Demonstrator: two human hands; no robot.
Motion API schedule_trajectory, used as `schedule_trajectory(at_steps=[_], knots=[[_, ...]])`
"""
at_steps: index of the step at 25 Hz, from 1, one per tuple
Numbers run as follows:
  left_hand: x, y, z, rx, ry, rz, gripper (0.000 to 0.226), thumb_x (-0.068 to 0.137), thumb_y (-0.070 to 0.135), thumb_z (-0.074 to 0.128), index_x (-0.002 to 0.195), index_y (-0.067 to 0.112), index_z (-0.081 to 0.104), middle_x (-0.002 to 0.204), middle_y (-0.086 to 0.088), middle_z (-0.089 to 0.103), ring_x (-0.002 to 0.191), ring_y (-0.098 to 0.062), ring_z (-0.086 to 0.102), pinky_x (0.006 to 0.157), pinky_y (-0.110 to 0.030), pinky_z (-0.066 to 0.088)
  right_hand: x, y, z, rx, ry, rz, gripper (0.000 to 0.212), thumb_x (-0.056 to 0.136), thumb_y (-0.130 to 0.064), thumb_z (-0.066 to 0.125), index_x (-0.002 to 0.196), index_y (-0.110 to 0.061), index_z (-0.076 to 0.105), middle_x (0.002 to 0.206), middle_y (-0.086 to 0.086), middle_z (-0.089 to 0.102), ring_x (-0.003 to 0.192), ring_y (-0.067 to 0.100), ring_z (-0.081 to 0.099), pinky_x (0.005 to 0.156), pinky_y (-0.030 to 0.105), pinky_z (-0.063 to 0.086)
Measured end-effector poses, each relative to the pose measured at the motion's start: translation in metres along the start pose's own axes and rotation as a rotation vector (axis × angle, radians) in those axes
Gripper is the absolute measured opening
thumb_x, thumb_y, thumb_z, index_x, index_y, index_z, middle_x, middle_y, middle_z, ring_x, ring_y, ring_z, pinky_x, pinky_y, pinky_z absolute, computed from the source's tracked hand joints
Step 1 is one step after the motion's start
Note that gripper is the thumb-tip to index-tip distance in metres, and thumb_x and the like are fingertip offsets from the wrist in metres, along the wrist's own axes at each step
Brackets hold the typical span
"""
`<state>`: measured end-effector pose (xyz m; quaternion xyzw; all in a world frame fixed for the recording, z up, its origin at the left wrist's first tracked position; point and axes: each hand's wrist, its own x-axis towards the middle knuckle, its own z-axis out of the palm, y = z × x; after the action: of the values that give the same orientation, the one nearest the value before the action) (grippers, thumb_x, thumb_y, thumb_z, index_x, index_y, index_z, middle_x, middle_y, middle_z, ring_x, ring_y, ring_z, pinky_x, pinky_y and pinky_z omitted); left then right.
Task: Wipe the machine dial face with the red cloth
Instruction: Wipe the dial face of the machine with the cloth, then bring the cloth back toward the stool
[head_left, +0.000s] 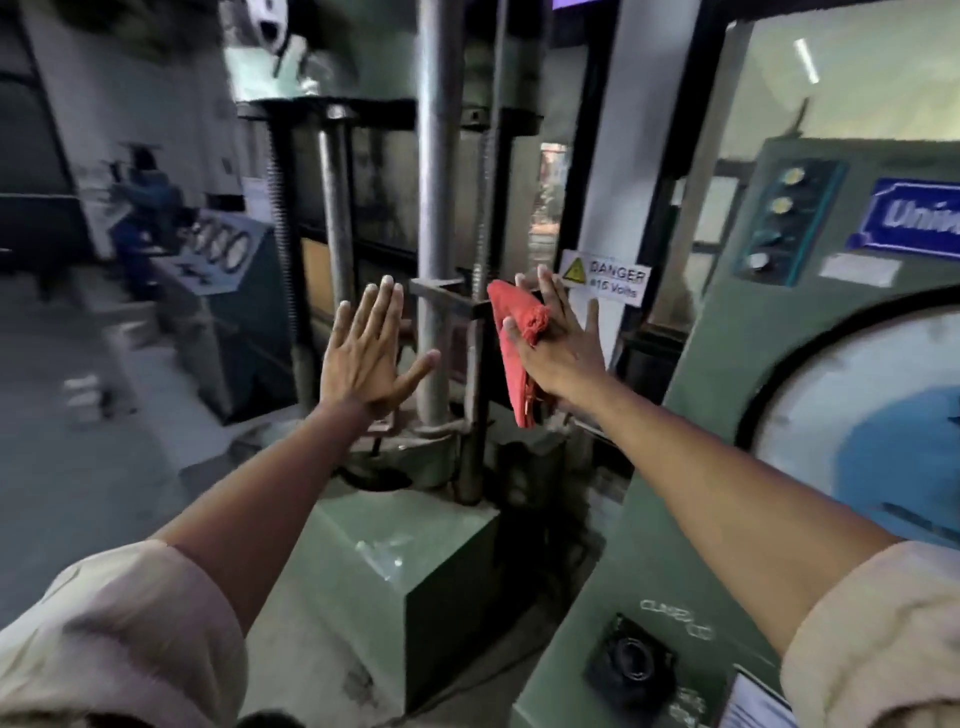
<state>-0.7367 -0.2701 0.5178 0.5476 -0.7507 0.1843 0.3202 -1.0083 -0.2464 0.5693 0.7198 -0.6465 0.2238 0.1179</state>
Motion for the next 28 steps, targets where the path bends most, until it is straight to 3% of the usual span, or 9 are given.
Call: schedule_trajectory(at_steps=[6, 11, 21, 25, 28], knots=[[-0.058, -0.173, 0.001, 0.122, -0.085, -0.101, 0.101, 0.100, 0.079, 0.030, 0.173, 0.013, 0.008, 0.183, -0.004, 0.005, 0.169, -0.021, 0.004, 0.137, -0.049, 0.002, 0.045, -0.160, 0.106, 0.083, -0.118, -0.140, 0.068, 0.111, -0.062, 0.029, 0.171, -0.041, 0.007, 0.181, -0.006, -0.009, 0.166, 0.014, -0.008, 0.131, 0.059, -0.013], [-0.101, -0.267, -0.002, 0.154, -0.149, -0.210, 0.103, 0.099, 0.080, 0.026, 0.173, 0.013, 0.004, 0.183, -0.004, 0.001, 0.169, -0.021, 0.000, 0.137, -0.049, 0.000, 0.063, -0.249, 0.157, 0.104, -0.220, -0.212, 0.069, 0.110, -0.064, 0.025, 0.171, -0.041, 0.005, 0.181, -0.008, -0.013, 0.166, 0.011, -0.010, 0.131, 0.056, -0.015], [-0.176, -0.364, 0.031, 0.177, -0.235, -0.348, 0.102, 0.100, 0.080, 0.024, 0.173, 0.013, 0.001, 0.183, -0.004, -0.003, 0.169, -0.020, -0.003, 0.137, -0.049, -0.003, 0.079, -0.356, 0.253, 0.095, -0.332, -0.311, 0.065, 0.111, -0.064, 0.019, 0.170, -0.044, -0.001, 0.180, -0.007, -0.016, 0.166, 0.013, -0.011, 0.132, 0.055, -0.014], [-0.199, -0.393, 0.059, 0.175, -0.300, -0.389, 0.102, 0.099, 0.081, 0.022, 0.174, 0.014, 0.001, 0.183, -0.003, -0.003, 0.169, -0.020, -0.004, 0.137, -0.049, -0.003, 0.072, -0.378, 0.313, 0.153, -0.421, -0.303, 0.065, 0.110, -0.066, 0.021, 0.151, -0.049, -0.026, 0.180, -0.008, -0.014, 0.165, 0.009, -0.010, 0.130, 0.049, -0.020], [-0.237, -0.413, 0.097, 0.156, -0.359, -0.454, 0.103, 0.098, 0.081, 0.023, 0.174, 0.014, 0.004, 0.183, -0.001, -0.001, 0.169, -0.019, -0.002, 0.137, -0.048, -0.002, 0.046, -0.387, 0.381, 0.135, -0.556, -0.331, 0.070, 0.109, -0.067, 0.020, 0.167, -0.042, -0.011, 0.179, -0.009, -0.018, 0.164, 0.007, -0.014, 0.131, 0.053, -0.018]])
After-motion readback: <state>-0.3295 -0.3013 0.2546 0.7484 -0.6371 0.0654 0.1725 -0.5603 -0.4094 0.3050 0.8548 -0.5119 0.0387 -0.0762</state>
